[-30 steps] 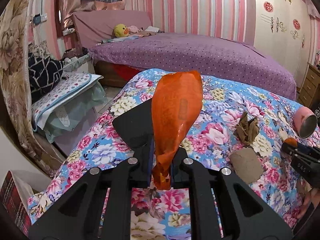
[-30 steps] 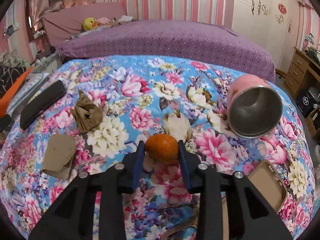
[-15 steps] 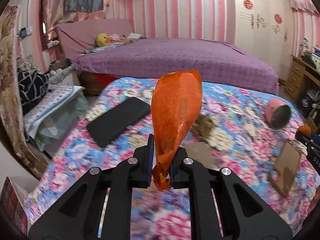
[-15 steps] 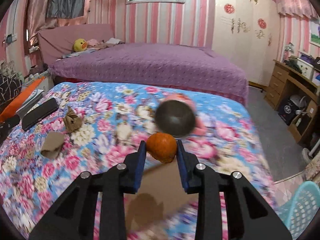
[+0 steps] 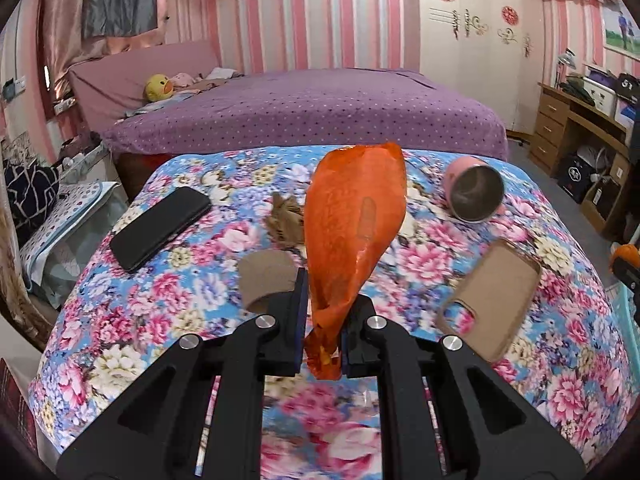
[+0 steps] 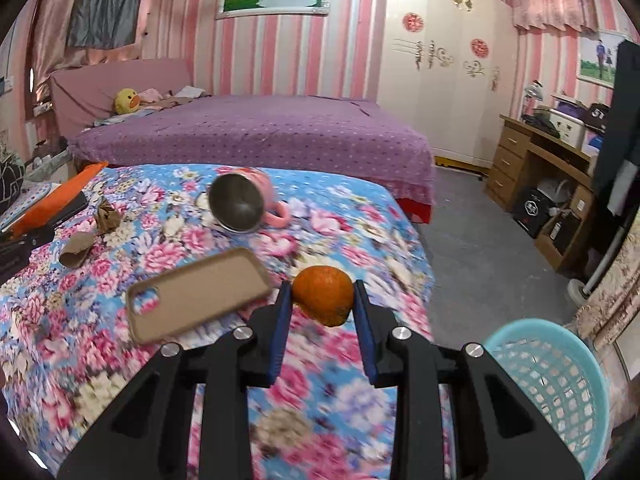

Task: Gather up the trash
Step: 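Carry the mesh bag and tangerine with both tools over the basket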

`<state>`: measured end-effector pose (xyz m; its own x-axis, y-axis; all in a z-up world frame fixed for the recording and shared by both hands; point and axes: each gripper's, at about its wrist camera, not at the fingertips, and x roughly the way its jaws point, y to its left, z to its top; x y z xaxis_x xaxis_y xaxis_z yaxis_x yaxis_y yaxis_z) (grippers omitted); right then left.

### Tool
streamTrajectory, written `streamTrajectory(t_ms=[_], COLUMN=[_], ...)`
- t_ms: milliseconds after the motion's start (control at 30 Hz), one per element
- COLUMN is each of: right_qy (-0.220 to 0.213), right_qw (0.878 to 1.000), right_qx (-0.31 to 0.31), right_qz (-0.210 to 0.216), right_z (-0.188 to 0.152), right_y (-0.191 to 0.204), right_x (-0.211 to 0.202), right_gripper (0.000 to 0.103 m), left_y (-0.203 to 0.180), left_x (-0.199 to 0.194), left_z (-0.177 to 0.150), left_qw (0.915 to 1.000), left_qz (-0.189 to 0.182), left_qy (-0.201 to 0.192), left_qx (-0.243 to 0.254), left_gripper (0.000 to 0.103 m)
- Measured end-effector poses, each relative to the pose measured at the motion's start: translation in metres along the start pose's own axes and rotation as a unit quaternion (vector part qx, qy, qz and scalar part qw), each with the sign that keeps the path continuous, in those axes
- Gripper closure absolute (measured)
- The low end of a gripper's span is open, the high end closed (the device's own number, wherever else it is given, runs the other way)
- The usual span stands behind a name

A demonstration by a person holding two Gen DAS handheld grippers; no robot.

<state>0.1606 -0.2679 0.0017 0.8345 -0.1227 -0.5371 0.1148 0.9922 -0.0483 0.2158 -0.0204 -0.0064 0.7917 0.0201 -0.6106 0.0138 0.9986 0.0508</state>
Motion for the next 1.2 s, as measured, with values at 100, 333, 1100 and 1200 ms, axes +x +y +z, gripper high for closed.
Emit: streamTrajectory(t_ms=[100,333,1100,1200], right_qy=[-0.004,-0.014,-0.022,-0.02], right_qw=[1.0,0.999,0.992,0.991], right_qx=[0.013,0.043,0.101,0.107], right_qz=[0.0,0.011,-0.07,-0.083], right_z=[-0.005,-0.012,-0.046,-0.052], right_y=[-0.015,-0.041,-0.171,-0.188], right_x=[-0.004,-0.005,-0.044,-0.048], right_gripper=[0.072,0.072,0.072,0.072], left_y=[-0.011,-0.04,-0.175,-0.202], left_x=[0.0,-0.002,-0.029,-0.035], left_z=[-0.002,-0.008,-0.03,-0.036], left_qw=[1.0,0.9992,0.9925,0.9896], left_qz=[-0.005,0.007,-0.062,-0.09], left_qy=[0.002,-0.008,-0.026,-0.021], left_qx=[0.004,0.039,0.101,0.111], left_gripper=[0.092,0.092,0.092,0.092])
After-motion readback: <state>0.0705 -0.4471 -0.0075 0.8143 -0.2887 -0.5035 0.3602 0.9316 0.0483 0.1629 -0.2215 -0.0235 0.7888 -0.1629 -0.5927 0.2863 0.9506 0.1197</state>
